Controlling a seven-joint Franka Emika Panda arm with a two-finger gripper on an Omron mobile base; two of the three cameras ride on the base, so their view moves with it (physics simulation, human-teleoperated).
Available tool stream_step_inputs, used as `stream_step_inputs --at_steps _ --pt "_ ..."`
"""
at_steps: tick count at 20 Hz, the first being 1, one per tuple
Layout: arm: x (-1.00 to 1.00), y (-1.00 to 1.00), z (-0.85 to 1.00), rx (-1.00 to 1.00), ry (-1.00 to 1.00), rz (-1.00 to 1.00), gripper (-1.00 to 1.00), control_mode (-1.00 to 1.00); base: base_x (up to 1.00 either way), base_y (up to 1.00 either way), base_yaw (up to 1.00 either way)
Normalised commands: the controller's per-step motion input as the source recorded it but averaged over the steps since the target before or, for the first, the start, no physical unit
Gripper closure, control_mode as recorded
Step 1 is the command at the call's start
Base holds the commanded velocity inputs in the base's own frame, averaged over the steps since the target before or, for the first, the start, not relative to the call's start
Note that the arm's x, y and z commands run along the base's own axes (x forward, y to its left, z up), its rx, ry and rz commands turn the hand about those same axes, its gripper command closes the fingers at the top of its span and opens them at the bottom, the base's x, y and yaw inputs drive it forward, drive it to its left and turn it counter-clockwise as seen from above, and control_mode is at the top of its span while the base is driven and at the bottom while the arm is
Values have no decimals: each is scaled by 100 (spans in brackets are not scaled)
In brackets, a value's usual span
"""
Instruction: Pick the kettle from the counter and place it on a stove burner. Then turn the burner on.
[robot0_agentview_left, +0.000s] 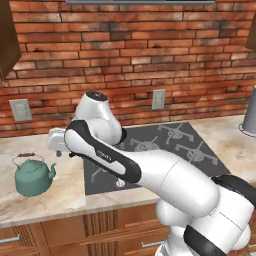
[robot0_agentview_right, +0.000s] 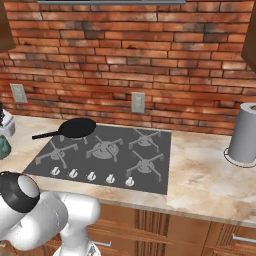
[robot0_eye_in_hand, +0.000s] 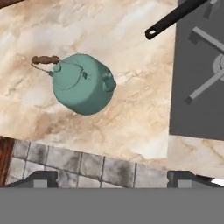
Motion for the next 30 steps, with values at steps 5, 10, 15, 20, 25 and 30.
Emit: stream_step_inputs --at_steps 5,10,15,20,25,30 --pt "-3 32 -22 -6 0 39 -100 -100 0 0 0" --pt "-1 17 -21 -1 0 49 -100 -100 0 0 0" --pt "-1 -1 -30 0 -3 40 -100 -100 0 0 0" --pt "7 0 0 0 0 0 -100 -100 0 0 0" --pt "27 19 0 0 0 0 -100 -100 0 0 0" --pt "44 46 0 0 0 0 -100 -100 0 0 0"
